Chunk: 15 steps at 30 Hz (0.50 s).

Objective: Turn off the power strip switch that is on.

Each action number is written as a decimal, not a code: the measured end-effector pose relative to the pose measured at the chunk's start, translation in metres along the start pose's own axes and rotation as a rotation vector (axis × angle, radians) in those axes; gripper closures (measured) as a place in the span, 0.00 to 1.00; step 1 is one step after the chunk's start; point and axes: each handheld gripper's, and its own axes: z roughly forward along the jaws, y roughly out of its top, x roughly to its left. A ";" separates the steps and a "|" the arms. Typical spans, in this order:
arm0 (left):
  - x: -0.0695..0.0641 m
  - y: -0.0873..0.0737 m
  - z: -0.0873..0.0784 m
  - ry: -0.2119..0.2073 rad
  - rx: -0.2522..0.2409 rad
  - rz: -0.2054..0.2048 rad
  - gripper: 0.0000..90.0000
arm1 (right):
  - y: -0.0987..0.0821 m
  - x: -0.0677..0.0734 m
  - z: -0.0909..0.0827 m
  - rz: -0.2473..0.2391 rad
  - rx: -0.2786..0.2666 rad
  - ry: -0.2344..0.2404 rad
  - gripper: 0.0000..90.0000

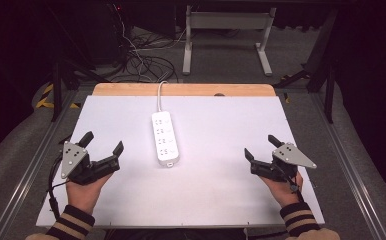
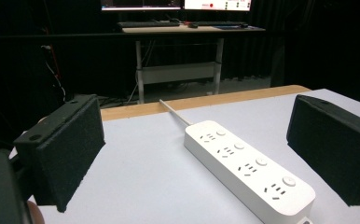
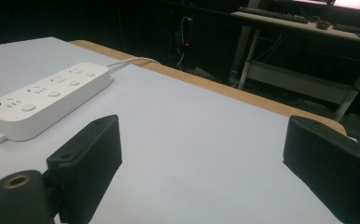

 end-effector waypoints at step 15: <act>0.001 0.005 0.005 -0.039 0.062 -0.026 0.13 | -0.001 0.002 -0.004 -0.017 0.021 0.006 0.13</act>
